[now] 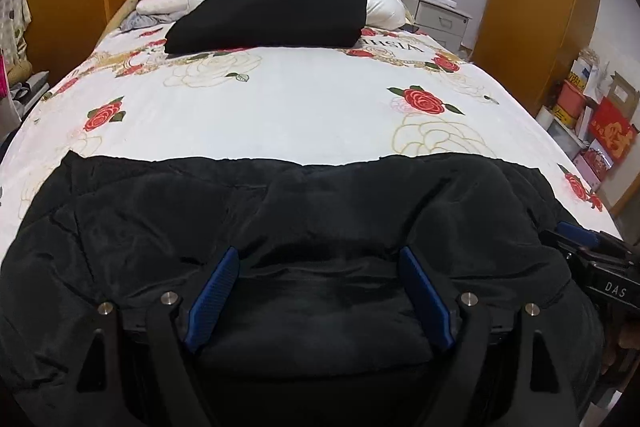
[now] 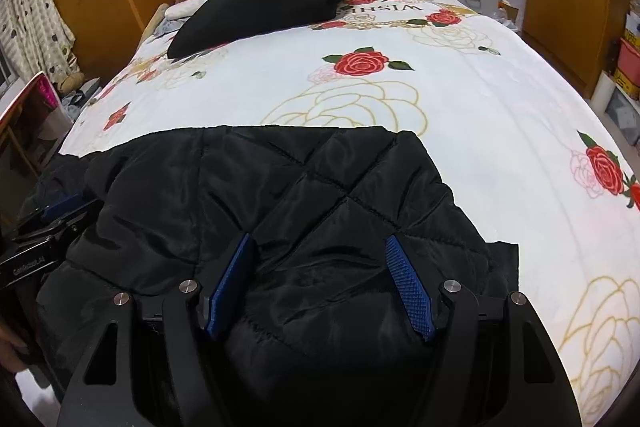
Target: Fold large clothes
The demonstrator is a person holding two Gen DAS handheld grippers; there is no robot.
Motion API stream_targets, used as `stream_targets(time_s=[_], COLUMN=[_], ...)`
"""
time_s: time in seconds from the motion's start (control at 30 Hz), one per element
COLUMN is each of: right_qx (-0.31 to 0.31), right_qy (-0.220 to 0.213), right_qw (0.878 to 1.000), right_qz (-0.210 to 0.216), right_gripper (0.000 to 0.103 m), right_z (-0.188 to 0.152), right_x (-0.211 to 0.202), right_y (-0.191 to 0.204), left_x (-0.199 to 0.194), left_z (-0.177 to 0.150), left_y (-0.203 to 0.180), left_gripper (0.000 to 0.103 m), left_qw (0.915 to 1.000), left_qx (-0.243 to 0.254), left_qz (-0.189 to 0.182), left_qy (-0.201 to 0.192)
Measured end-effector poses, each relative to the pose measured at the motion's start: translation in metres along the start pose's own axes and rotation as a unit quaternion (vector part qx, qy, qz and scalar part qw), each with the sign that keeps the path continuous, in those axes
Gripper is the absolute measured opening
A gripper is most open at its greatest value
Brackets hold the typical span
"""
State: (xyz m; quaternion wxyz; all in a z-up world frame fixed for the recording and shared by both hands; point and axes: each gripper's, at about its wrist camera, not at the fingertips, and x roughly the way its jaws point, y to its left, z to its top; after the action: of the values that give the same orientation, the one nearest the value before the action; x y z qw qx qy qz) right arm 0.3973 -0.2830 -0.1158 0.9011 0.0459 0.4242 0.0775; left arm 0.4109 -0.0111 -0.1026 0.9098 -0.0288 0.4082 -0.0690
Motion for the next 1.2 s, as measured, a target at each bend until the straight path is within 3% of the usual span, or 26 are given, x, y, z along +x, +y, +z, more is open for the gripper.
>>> stream_targets(time_s=[0.63,0.83,0.9,1.0,1.1,1.2], right_qx=[0.001,-0.004,0.005,0.011,0.005,0.015], right_qy=[-0.003,0.025,0.011,-0.029,-0.001,0.027], right_qw=[1.0,0.999,1.0,0.999,0.999,0.999], right_qz=[-0.015,-0.025,-0.02,-0.009,-0.037,-0.045], right_gripper=[0.069,0.068,0.067,0.067,0.049,0.048], right_z=[-0.002,0.013,0.021,0.031,0.034,0.029], right_x=[0.011,0.002,-0.019,-0.046,-0.027,0.002], right_y=[0.001,0.003,0.002,-0.002,-0.009,-0.021], left_x=[0.011,-0.004,-0.032,-0.056,-0.039,-0.021], left_z=[-0.004,0.017,0.023,0.026,0.018,0.002], left_y=[0.003,0.008,0.02,0.053,0.107,0.153], left_gripper=[0.085,0.084,0.083,0.084,0.083,0.085], left_qw=[1.0,0.9986,0.9997,0.9995,0.997,0.9921], left_qx=[-0.01,-0.011,-0.005,0.011,-0.028,-0.102], left_qz=[-0.002,-0.013,-0.017,0.021,0.071,0.068], left_qy=[-0.001,0.051,0.018,-0.022,0.01,0.025])
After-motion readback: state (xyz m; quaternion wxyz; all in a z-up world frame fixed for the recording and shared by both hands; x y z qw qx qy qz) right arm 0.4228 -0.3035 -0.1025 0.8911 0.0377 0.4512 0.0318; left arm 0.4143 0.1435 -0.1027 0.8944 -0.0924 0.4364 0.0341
